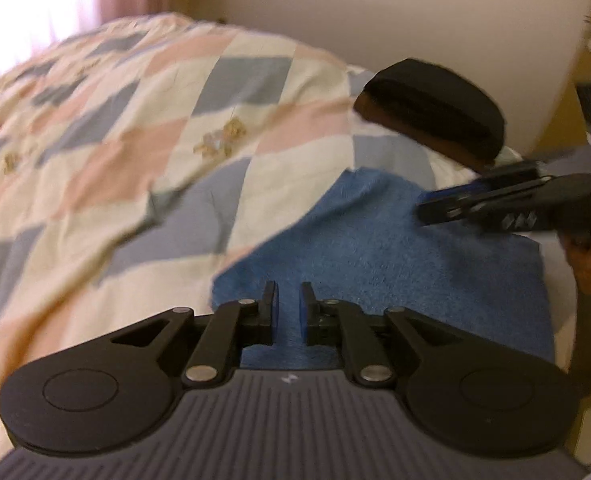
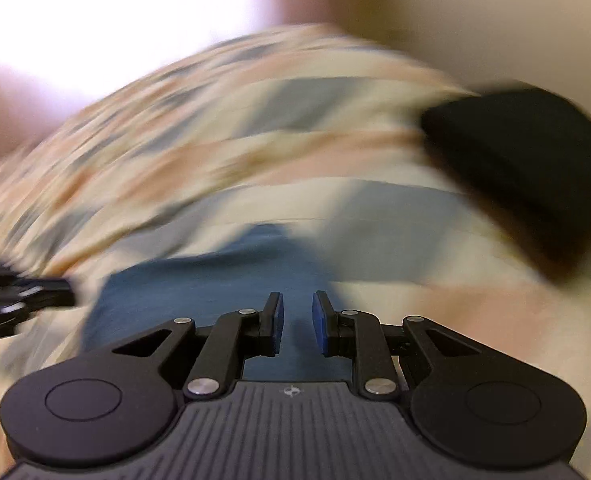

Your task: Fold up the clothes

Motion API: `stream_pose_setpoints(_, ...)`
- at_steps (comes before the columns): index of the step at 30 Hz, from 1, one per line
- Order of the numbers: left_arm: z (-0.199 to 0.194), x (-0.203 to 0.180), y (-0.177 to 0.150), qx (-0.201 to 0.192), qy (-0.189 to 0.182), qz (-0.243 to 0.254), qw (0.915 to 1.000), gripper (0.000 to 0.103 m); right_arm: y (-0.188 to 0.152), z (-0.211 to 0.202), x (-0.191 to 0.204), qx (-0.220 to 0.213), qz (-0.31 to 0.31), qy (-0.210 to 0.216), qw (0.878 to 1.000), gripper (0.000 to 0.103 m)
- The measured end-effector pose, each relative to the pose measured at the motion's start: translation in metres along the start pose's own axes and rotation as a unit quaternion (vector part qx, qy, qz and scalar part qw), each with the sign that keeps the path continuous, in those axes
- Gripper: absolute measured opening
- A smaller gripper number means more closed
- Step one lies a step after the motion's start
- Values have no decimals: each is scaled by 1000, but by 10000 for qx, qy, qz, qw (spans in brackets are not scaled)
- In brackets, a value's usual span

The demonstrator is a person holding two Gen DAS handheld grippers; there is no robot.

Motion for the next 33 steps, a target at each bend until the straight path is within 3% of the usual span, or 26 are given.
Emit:
stream_pose_setpoints(1, 8, 0, -3, 22, 134, -19, 9999, 8, 4, 9, 13, 31, -242, 285, 9993, 20)
stream_pose_setpoints(4, 33, 6, -10, 50, 630, -232, 9977, 8, 12, 53, 31, 133, -1217, 563, 9909, 18)
stream_pose_setpoints(5, 40, 9, -13, 60, 815, -332, 9961, 8, 14, 66, 26, 135, -1338, 560, 9893, 15)
stream_pose_setpoints(6, 46, 12, -16, 64, 989, -435, 9941, 8, 16, 80, 20, 137, -1458, 558, 9876, 6)
stream_pose_setpoints(7, 49, 15, -18, 50, 1116, -508, 9924, 5, 18, 93, 14, 148, -1568, 553, 9860, 5)
stream_pose_setpoints(9, 48, 18, -21, 23, 1354, -725, 9881, 4, 17, 114, -5, 349, -1576, 498, 9856, 5)
stream_pose_setpoints(11, 35, 20, -19, -16, 1553, -1013, 9827, 3, 17, 119, -17, 464, -1482, 662, 9856, 15)
stream_pose_setpoints(12, 23, 20, -17, -44, 1676, -1126, 9794, 3, 19, 118, -22, 493, -1423, 749, 9858, 21)
stream_pose_setpoints(15, -21, 18, -11, -73, 2130, -1376, 9673, 5, 34, 95, -38, 258, -1482, 524, 9872, 21)
stream_pose_setpoints(17, -45, 9, -15, 7, 2185, -1695, 9610, 6, 43, 69, -48, 156, -1356, 562, 9890, 23)
stream_pose_setpoints(20, -71, -14, -26, 201, 2142, -2111, 9535, 7, 40, 27, -46, 253, -1308, 1099, 9850, 24)
stream_pose_setpoints(23, -70, -45, -46, 638, 2139, -2413, 9444, 9, 16, -9, -32, 522, -1546, 1566, 9741, 26)
stream_pose_setpoints(25, -59, -60, -63, 1009, 2217, -2693, 9318, 8, -7, -20, -26, 793, -1708, 1709, 9671, 28)
stream_pose_setpoints(28, -52, -69, -73, 1265, 2523, -2899, 9145, 8, -48, -11, -32, 1310, -1903, 1407, 9627, 28)
stream_pose_setpoints(33, -58, -68, -69, 1410, 2596, -3054, 9052, 9, -42, -13, -28, 1244, -1549, 1224, 9724, 29)
Point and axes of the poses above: each gripper's, at about its wrist camera, not at the fingertips, and z roughly the way its jaws point, x to its left, y to its top, the point moved 8 cm from there along z, roughly the way its jaws point, and after that the axes turned 7 degrees about -x, right-handed, at the moved point
